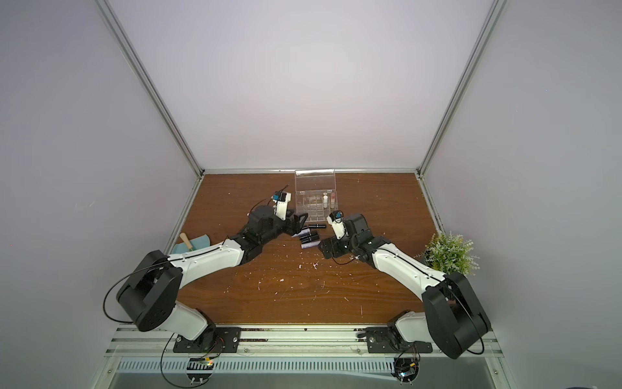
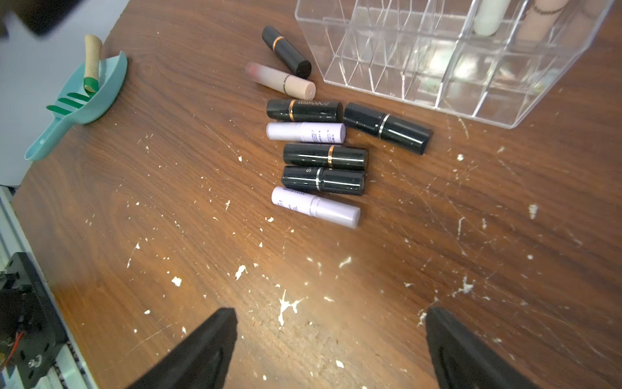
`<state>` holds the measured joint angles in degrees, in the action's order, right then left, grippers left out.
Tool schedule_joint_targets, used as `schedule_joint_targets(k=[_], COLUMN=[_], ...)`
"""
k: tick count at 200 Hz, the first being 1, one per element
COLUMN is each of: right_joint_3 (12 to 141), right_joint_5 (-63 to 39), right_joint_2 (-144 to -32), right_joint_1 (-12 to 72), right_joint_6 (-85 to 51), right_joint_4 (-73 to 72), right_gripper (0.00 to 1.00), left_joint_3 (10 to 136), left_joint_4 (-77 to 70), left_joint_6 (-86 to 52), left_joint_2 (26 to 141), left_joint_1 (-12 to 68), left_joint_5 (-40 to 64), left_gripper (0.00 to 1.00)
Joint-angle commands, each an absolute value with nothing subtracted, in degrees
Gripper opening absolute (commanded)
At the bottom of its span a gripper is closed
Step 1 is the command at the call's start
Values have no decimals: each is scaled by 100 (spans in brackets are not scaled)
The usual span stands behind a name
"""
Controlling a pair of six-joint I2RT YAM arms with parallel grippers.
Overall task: Arrange the lipsticks in the organizer
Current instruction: Pick up the lipstick at the center of the board.
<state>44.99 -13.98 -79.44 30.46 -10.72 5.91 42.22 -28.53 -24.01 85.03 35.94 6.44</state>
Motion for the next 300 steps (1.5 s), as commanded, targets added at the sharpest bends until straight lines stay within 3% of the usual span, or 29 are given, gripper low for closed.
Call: schedule_joint_targets(k=[1,64,114,300], right_joint_3=[4978,6196,6693,6601], right_joint_5=[-1538,-1074,-905,-609], right_joint_2=[-8371,-9791,-10320,-10173], right_joint_1=[3054,3424,3672,4127], right_joint_6=[-703,-197,-71,-53], right_joint_4=[600,1274,1453,1893], right_gripper=[90,86,85,72], left_joint_3=[3795,2888,2156,2158], left_joint_4=[-3311,-3272,-3658,-3472], left_joint_6=[-2740,-2948,-3434,-3375], left_joint_2=[7917,6527,6073,5853], left_joint_1=[3550,3380,2750,2656], left_joint_5=[750,49,527,615], left_gripper=[72,73,72,72])
